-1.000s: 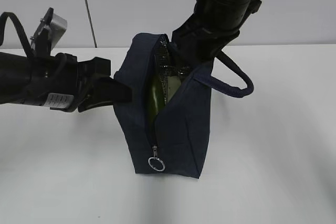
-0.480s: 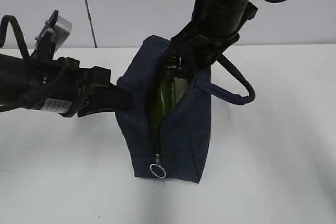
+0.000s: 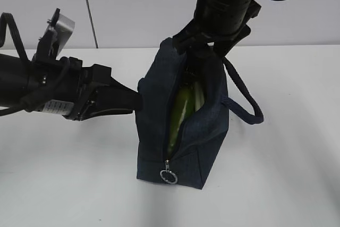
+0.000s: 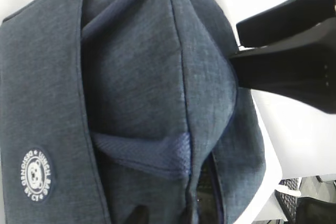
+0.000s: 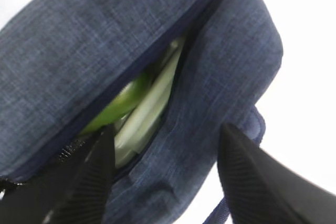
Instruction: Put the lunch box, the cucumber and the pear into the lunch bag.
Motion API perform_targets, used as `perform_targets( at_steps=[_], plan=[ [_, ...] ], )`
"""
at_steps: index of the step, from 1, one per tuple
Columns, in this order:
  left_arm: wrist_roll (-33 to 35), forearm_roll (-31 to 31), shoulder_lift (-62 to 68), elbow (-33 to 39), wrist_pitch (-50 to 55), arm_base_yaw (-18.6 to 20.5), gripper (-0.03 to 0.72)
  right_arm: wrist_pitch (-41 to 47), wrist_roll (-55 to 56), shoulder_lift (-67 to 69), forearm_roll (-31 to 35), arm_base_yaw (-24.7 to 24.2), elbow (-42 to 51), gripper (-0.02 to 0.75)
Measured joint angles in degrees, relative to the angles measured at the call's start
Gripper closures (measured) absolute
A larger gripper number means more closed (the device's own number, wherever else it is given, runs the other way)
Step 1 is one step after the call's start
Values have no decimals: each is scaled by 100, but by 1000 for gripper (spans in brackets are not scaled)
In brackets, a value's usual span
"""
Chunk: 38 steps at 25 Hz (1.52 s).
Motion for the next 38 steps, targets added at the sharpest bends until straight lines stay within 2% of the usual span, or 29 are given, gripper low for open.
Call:
perform_targets(
  at_steps=[2,10,18,24,30,38],
  plan=[
    [0,0,0,0,7,0,495,-9,0,-24,0,0,0,260],
    [20,-244,0,0,512,0,445,-13,13,-353,0,0,0,260],
    [81,899,-275,0,455,0,381,106,-25,-924,380,0,0,260],
    [474,1217,-1112,0,113,0,358,117,-288,-1229,897,0,127,260],
    [495,1749,-1646,0,-56,0,358,128,-618,-1944,1252,0,843,260],
    [497,1890,-1687,0,-60,0,358,-251,-722,-3377,1478,0,2328,260]
  ],
)
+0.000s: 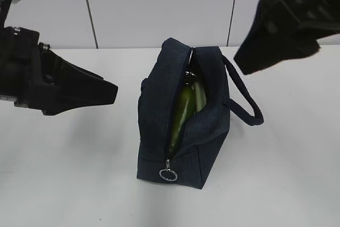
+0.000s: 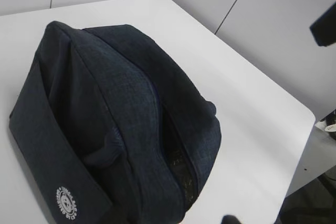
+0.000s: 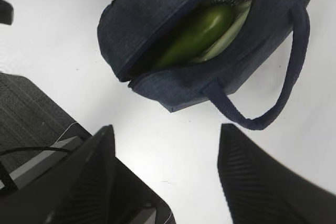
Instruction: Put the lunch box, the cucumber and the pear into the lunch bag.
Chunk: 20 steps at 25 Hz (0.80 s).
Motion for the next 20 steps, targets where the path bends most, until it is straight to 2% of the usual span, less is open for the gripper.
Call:
perform_targets(
  at_steps=[7,12,15,20],
  plan=[
    [0,12,-18,0,5,0,358,-625,-136,-1009,233,0,1271,260],
    [0,17,-19,0,5,0,358,-1699,-589,-1724,945,0,2534,264],
    [0,17,-19,0,5,0,358,-2298,-790,-1973,1231,0,3238,297],
    [0,17,-19,0,5,0,358,-2491,-837,-1864,1306,0,3898,335]
  ],
)
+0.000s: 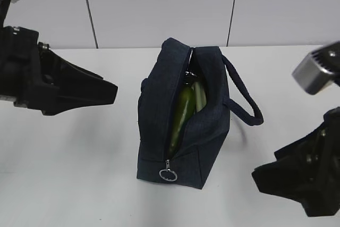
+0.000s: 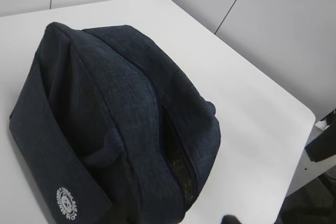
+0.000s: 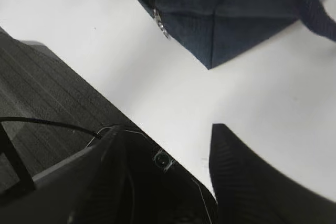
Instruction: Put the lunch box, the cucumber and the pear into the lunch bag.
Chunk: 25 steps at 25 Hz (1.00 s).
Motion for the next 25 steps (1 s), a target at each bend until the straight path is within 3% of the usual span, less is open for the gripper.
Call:
perform_targets(
  at_steps=[6,14,20,25],
  plan=[
    [0,0,0,0,0,0,358,-114,-56,362,247,0,31,339],
    [0,0,0,0,17,0,358,-904,-662,574,570,10,31,374],
    [0,0,0,0,42,0,358,-1675,-1777,574,1888,10,581,381],
    [0,0,0,0,42,0,358,-2198,-3373,574,3828,10,1142,381]
  ],
)
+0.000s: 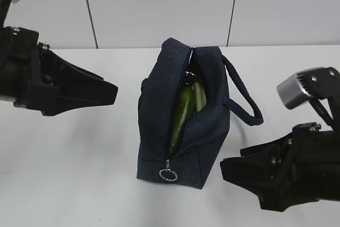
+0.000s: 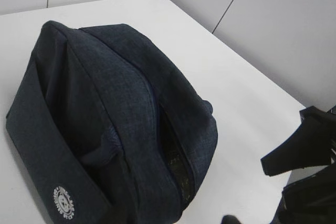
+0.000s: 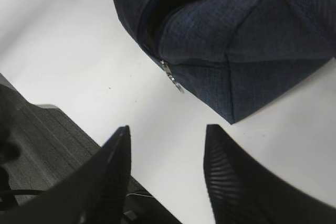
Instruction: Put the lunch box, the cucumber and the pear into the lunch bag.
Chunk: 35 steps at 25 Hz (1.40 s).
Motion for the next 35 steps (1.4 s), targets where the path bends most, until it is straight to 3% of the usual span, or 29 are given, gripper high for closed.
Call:
perform_targets(
  at_steps=[5,8,29,35],
  plan=[
    [0,0,0,0,0,0,358,-98,-2565,0,2943,0,510,381],
    [0,0,0,0,12,0,358,-17,-3568,0,3902,0,677,381],
    [220,174,726,0,209,-12,358,572,-5534,1769,4184,0,660,383],
    [672,27,854,0,-371,-572,358,762,-5821,1920,4184,0,477,383]
  ],
)
